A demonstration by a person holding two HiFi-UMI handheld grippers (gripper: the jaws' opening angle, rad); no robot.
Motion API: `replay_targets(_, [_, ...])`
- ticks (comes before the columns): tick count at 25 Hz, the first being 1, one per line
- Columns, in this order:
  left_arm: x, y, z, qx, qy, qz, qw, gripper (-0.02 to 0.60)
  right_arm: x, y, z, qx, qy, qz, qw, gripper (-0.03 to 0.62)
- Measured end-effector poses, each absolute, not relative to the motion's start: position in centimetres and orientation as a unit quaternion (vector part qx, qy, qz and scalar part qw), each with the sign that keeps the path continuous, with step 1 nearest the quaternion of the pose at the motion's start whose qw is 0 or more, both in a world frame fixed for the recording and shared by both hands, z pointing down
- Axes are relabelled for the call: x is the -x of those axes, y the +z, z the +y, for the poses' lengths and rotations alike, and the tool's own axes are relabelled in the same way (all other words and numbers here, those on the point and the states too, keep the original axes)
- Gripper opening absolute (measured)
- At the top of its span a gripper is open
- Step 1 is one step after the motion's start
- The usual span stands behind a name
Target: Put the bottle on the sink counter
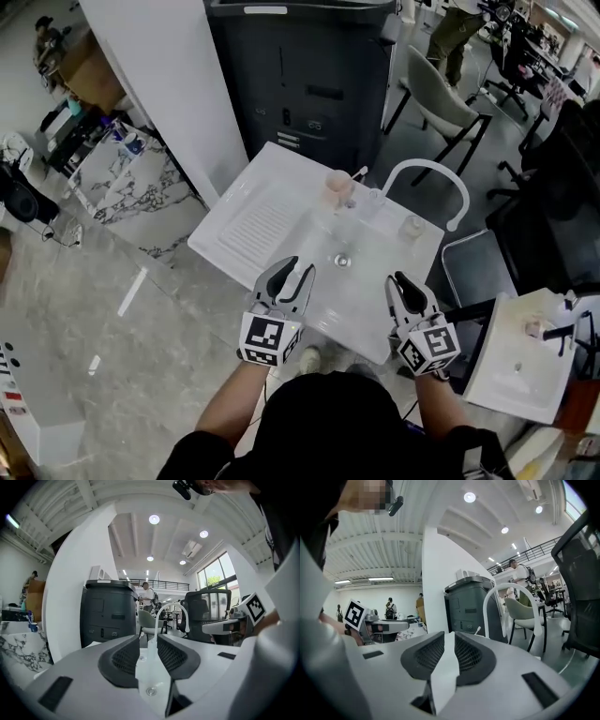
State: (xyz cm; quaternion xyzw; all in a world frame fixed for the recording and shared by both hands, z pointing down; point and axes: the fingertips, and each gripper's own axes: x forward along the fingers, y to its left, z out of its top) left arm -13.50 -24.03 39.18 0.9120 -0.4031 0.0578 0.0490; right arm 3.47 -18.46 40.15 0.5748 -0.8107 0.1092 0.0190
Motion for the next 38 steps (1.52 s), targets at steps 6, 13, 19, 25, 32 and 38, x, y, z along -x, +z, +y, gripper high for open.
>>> replay_targets(6, [14.5,37.4,-22.7,-0.899,0.036,-0.434,0.048,0.058,-3.6,37.3,-19.2,-0.558,0.079,-0.826,-0.002,0.075])
replay_targets(13, [12.2,35.9,-22.3,-0.89,0.008,-0.452,0.052,0.043,-6.9,36.8,-18.5,-0.559,0.067,-0.826,-0.012,0.064])
replay_targets(19, [9.9,36.1,-21.5,-0.891,0.003,-0.45,0.055,0.041,-9.6,37.0,-17.9,-0.566,0.059,-0.823,-0.012,0.049])
replay_targets(25, [9.5,35.9,-21.7,-0.89,0.011,-0.453,0.045,0.037,-10.8,36.9,-17.6,-0.575,0.061,-0.816,-0.01,0.031])
replay_targets(32, [9.0,36.1,-22.1,-0.89,0.014,-0.454,0.049,0.035,-11.5,37.0,-18.0,-0.574,0.06,-0.816,-0.005,0.031])
replay_targets(38, [8.0,35.8,-22.7,-0.894,0.009,-0.446,0.045,0.035,-12.0,36.4,-18.7,-0.576,0.047,-0.816,0.0,0.031])
